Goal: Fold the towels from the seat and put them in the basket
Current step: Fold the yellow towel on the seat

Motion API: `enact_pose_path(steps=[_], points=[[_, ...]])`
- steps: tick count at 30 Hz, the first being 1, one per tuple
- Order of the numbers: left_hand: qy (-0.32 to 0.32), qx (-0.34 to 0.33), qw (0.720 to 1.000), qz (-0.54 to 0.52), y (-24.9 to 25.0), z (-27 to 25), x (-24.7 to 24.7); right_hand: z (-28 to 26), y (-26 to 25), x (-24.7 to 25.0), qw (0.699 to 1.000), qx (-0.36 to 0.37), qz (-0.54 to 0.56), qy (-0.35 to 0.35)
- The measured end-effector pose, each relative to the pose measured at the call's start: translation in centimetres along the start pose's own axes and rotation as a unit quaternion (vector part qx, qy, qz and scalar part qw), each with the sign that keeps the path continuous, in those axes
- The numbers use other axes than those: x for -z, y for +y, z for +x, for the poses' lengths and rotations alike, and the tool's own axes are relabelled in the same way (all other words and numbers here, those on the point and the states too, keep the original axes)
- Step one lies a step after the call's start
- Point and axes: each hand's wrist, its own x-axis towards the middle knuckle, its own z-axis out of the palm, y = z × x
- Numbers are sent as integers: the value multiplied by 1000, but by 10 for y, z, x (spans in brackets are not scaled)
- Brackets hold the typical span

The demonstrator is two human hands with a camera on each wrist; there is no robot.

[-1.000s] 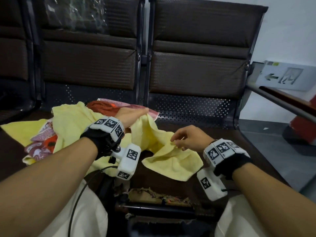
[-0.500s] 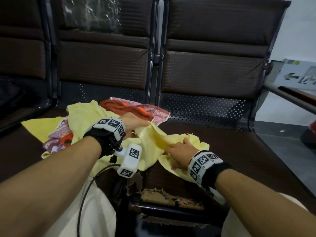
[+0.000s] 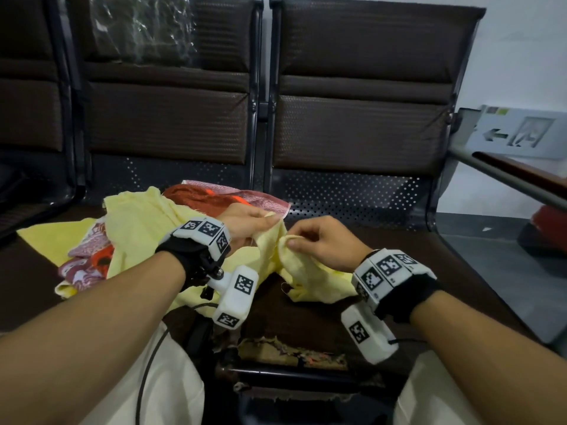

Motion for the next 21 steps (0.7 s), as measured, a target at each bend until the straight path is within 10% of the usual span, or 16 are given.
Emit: enact_pose_path(steps=[12,21], points=[[-30,-39,994,-99,6,-12,-20,5,6,-1,991,-57,-13,118],[-23,-137,990,20,0,-14,-15,5,8,4,985,-100,49,132]])
